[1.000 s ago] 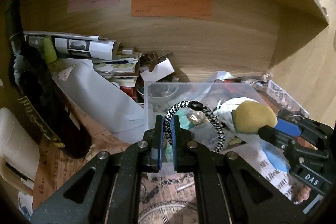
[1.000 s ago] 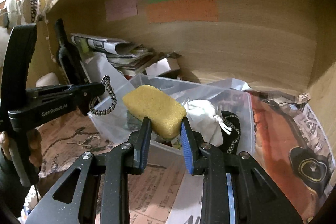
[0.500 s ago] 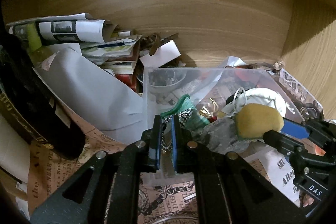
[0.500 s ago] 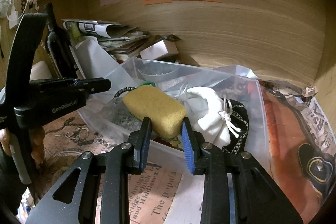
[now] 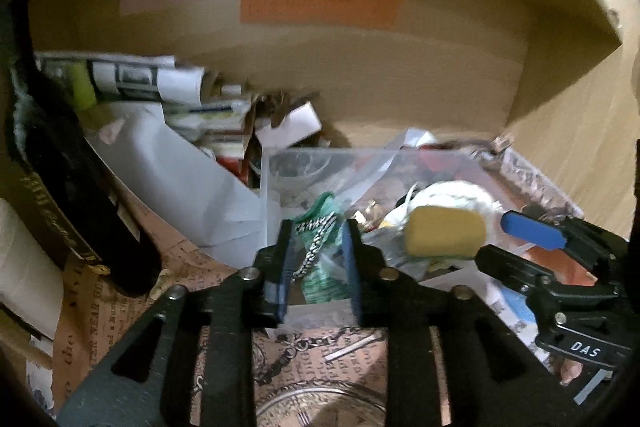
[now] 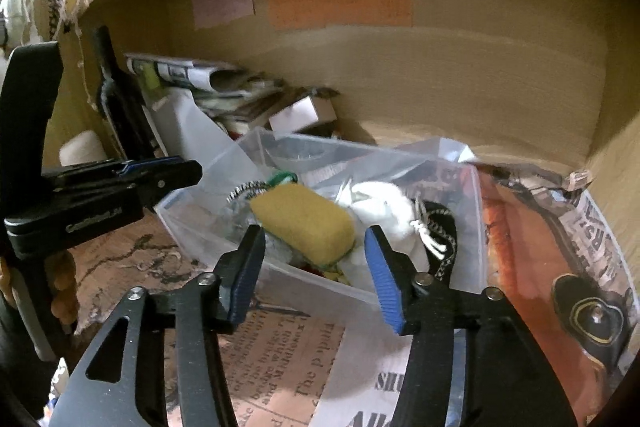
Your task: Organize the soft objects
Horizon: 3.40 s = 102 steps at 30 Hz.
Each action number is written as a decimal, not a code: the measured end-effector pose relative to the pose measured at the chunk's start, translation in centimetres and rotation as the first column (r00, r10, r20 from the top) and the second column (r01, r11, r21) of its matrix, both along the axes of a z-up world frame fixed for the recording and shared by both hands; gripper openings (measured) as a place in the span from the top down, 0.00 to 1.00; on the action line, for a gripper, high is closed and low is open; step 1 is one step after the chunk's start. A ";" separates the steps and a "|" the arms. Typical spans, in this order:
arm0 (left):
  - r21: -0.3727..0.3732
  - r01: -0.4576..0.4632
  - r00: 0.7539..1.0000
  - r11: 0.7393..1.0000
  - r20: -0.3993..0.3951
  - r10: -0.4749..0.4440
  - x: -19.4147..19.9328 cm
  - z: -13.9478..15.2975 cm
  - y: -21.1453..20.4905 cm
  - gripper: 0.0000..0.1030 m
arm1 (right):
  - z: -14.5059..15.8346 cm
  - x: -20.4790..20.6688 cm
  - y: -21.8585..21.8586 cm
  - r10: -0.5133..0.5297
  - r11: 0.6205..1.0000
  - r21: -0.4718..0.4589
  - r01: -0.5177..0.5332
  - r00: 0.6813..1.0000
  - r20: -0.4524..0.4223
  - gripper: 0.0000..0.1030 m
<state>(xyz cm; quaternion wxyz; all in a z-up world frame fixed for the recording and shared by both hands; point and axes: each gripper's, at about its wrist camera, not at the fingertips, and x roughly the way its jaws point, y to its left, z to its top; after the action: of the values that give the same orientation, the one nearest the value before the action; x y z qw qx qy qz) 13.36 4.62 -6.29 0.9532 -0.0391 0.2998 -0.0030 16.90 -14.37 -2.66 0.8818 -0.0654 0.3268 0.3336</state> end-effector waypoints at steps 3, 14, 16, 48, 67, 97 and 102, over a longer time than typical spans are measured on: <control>0.001 0.006 0.999 1.000 0.052 -0.006 -1.6 1.5 -0.5 0.69 | 1.4 -0.9 -0.5 0.000 1.000 0.026 -0.001 1.000 0.031 0.52; 0.013 0.025 0.968 1.000 0.250 -0.027 -7.2 6.4 -2.1 0.49 | 7.7 -4.9 -2.8 -0.025 0.991 0.136 -0.001 0.980 0.195 0.47; 0.013 0.031 0.962 0.999 0.271 -0.033 -8.0 7.0 -2.2 0.47 | 8.5 -5.5 -3.1 -0.032 0.989 0.148 -0.001 0.976 0.217 0.46; 0.022 -0.006 0.933 1.000 0.360 -0.003 -12.6 8.2 -3.9 0.00 | 10.0 -7.9 -5.2 -0.101 0.974 0.224 0.042 0.961 0.257 0.00; 0.025 -0.007 0.934 1.000 0.357 -0.003 -12.5 8.1 -4.1 0.00 | 10.0 -8.1 -5.1 -0.106 0.974 0.223 0.047 0.960 0.258 0.00; 0.013 0.011 0.940 1.000 0.341 -0.015 -11.9 7.7 -3.9 0.00 | 9.6 -8.0 -4.9 -0.092 0.977 0.208 0.038 0.963 0.254 0.00; 0.008 0.013 0.941 1.000 0.339 -0.015 -11.8 7.6 -4.0 0.00 | 9.5 -7.7 -4.8 -0.083 0.978 0.204 0.031 0.965 0.250 0.00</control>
<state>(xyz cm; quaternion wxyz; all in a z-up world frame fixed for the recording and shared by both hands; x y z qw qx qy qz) 1.58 0.60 1.36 0.9906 -0.0332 0.1317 -0.0156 9.20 -19.22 6.82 0.9282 -0.0105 0.1765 0.3275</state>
